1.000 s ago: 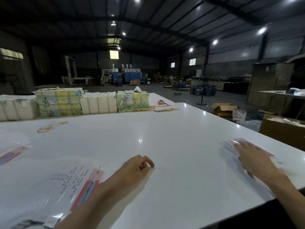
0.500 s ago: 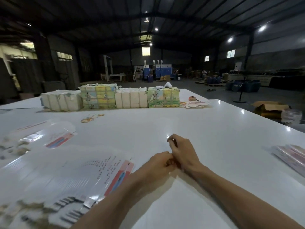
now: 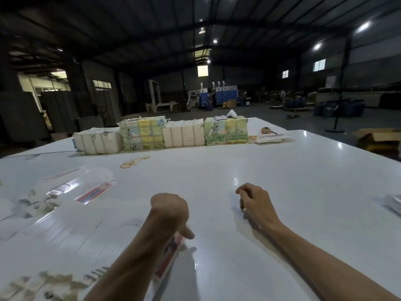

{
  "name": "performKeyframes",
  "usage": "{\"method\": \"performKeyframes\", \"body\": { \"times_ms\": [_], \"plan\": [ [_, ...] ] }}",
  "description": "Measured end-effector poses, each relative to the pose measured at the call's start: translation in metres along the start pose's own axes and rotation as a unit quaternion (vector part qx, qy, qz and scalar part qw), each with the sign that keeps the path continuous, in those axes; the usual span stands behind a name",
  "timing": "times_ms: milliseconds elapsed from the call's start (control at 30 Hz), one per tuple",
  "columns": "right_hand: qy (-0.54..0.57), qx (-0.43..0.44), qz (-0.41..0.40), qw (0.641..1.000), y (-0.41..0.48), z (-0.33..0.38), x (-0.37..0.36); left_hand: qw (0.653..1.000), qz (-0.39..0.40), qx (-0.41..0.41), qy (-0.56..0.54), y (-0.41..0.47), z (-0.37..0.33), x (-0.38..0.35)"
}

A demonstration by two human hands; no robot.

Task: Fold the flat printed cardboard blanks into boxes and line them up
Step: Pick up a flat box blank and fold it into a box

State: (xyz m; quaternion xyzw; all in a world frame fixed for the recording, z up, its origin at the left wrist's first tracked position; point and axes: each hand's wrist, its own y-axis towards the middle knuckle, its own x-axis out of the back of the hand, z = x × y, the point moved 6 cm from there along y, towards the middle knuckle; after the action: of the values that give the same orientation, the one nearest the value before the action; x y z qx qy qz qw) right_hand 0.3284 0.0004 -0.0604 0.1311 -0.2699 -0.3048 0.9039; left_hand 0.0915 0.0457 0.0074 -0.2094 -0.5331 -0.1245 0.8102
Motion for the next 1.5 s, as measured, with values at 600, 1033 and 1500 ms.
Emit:
{"method": "performKeyframes", "body": {
  "times_ms": [600,1033,1500],
  "plan": [
    [0.029,0.045,0.033,0.998,-0.006,0.011,-0.005,0.846,-0.034,-0.126,-0.517,0.043,-0.003,0.007],
    [0.007,0.103,0.025,0.994,-0.002,0.026,0.0,0.579,-0.006,-0.214,-0.787,0.069,-0.091,-0.033],
    [0.089,0.012,0.083,0.993,0.009,0.029,0.013,0.466,0.171,-0.237,-0.835,0.057,-0.096,-0.041]
  ]
}}
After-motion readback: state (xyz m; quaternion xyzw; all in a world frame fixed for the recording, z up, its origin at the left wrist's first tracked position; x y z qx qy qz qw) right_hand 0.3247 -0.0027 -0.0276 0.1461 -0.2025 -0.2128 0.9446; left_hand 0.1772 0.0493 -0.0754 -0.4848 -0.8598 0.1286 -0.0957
